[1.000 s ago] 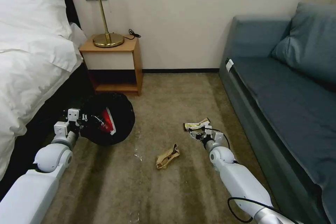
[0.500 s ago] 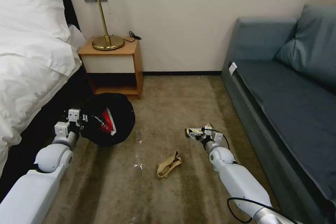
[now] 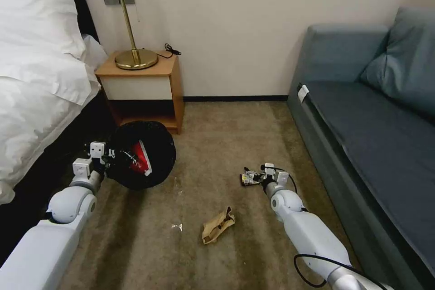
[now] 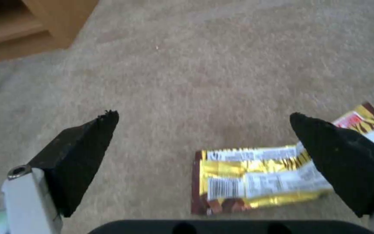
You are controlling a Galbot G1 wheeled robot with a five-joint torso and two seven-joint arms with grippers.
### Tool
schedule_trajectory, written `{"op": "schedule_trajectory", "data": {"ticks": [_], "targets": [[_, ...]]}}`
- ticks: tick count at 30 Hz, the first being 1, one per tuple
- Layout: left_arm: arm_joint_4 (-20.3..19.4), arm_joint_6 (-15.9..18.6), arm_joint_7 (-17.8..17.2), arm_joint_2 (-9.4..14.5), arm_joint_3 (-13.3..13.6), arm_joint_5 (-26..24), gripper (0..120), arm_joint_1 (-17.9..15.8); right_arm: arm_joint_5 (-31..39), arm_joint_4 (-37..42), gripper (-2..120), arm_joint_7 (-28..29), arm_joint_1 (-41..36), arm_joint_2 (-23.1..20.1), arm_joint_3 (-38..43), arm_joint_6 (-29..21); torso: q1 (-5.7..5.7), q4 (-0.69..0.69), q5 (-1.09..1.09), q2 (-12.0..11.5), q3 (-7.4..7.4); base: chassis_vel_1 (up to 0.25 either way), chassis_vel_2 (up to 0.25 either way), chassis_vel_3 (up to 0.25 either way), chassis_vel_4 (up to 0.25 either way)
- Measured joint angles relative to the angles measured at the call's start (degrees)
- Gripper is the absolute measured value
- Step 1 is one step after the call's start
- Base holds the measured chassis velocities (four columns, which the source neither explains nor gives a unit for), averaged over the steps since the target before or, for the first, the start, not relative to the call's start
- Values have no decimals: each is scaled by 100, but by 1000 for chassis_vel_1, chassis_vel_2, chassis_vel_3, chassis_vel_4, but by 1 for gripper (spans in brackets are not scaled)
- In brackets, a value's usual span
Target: Pick up the trash bin, then pick up the garbage on the floor and place it into the trash bin.
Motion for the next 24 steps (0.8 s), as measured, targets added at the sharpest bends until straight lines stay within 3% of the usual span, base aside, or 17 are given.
{"op": "schedule_trajectory", "data": {"ticks": [11, 24], "targets": [[14, -1, 17, -27, 0, 12, 1, 11, 76, 81, 100, 18, -21, -49, -84, -119, 0, 0, 0, 0, 0, -37, 40, 45, -46], [-75, 0, 13, 23, -10, -11, 1, 52, 365, 1198, 100, -44, -609, -708, -631, -676, 0, -2, 0, 0, -1, 0, 0, 0, 0]]}}
